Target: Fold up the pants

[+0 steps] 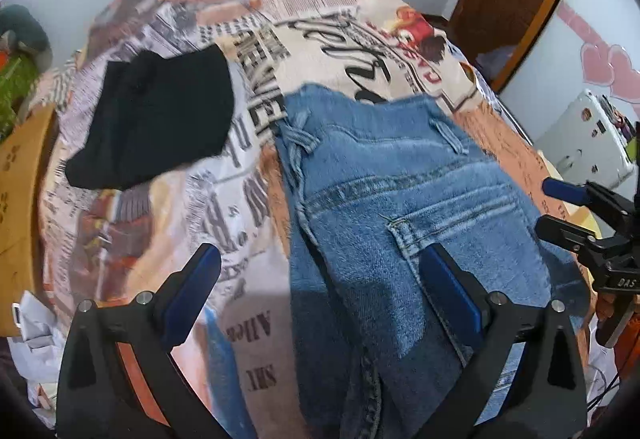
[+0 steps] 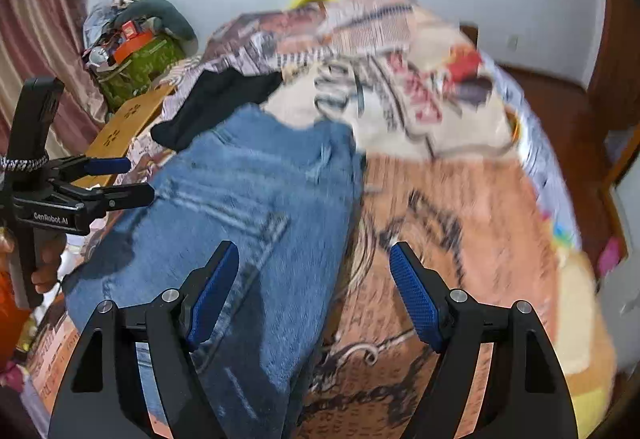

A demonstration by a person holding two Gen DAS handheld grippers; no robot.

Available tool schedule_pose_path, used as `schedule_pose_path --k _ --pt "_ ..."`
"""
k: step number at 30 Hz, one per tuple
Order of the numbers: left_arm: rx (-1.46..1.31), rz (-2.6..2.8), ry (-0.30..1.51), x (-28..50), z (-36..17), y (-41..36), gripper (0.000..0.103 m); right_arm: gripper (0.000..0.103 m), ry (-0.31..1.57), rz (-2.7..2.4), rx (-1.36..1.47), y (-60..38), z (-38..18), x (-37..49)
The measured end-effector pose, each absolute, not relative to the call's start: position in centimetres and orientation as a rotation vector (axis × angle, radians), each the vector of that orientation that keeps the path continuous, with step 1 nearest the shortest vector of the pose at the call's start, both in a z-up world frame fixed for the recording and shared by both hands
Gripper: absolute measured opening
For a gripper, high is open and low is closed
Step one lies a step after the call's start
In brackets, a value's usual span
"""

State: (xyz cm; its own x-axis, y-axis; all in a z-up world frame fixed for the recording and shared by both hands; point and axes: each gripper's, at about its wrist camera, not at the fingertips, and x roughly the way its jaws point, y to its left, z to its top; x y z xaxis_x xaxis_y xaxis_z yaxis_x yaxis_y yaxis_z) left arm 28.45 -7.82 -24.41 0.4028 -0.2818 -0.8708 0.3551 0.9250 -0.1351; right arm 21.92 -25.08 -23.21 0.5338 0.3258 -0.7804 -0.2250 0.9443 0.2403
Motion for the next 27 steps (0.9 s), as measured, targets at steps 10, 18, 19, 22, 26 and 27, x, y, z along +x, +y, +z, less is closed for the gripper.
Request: schedule_pose_path --k 10,18,19,22,26,27 --pt "-0.051 -0.542 1.244 31.4 -27.3 -8.7 0.103 0.075 1.046 0.431 0.273 -25.9 -26.2 23.7" --pt "-0.135 -0.629 1.319 32.9 -28.8 -9.1 0.103 0.075 1.094 0.523 0.361 -25.8 -27.4 25.0" --pt "-0.131 -0.635 1.313 33.0 -28.7 -9.3 0.103 0.074 1.100 0.540 0.373 -25.6 -27.5 25.2" --pt "-0.108 -0.648 1.291 33.0 -28.5 -10.0 0.098 0.068 1.126 0.570 0.412 -25.1 -27.8 25.7" --pt "-0.097 -0.626 1.271 32.6 -27.9 -10.3 0.090 0.055 1.130 0.565 0.405 -24.8 -27.4 25.7" --pt "-0.090 -0.622 1.259 32.5 -27.7 -10.3 0.085 0.053 1.125 0.559 0.402 -24.8 -27.2 25.6"
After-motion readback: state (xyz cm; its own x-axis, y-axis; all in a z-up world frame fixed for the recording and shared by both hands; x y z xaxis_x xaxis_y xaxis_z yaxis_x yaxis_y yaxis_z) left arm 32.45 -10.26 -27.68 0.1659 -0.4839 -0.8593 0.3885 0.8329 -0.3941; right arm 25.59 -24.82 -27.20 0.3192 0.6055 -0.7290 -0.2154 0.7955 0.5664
